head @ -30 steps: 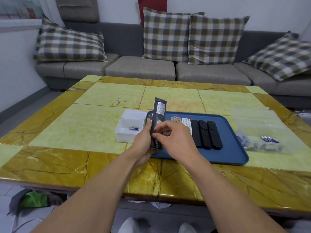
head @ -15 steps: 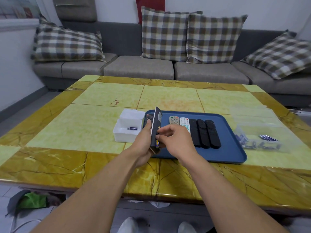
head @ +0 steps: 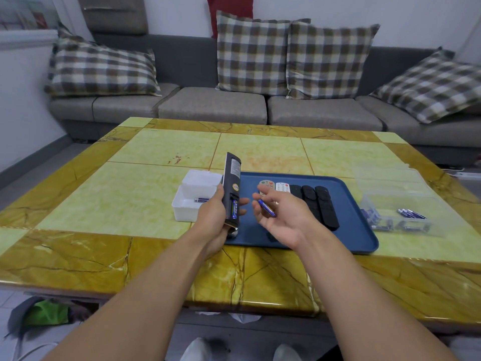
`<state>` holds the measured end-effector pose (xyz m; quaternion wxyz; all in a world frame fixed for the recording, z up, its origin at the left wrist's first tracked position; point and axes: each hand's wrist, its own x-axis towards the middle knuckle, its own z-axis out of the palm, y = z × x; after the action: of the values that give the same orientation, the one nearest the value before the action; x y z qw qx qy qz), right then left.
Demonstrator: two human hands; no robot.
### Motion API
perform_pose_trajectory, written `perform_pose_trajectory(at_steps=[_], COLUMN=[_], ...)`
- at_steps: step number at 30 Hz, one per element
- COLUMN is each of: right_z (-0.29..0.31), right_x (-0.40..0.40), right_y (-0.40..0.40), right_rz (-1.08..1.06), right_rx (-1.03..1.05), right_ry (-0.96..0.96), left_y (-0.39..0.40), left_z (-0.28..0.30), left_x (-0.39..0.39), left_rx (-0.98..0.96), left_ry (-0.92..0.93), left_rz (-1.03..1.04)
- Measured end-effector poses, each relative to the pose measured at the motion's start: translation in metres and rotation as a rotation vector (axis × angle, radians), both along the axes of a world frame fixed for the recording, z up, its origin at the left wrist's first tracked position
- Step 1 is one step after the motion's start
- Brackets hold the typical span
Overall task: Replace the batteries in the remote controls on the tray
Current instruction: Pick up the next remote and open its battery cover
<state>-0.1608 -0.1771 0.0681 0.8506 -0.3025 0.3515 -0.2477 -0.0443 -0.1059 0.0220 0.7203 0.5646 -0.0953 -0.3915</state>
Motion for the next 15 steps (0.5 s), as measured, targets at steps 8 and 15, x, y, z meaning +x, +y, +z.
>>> perform_pose_trajectory(at_steps=[8, 15], right_z=[-0.006, -0.018], right_x=[0.002, -0.003], right_y=[0.006, 0.001], right_rz=[0.279, 0.468], right_rx=[-0.373, -1.435], right_ry=[0.238, 0.521], left_y=[0.01, 0.014], left_z=[0.007, 0.005], left_x=[0.005, 0.007], left_rx=[0.004, 0.053], left_ry=[0.043, 0.065], left_rz=[-0.084, -0.15])
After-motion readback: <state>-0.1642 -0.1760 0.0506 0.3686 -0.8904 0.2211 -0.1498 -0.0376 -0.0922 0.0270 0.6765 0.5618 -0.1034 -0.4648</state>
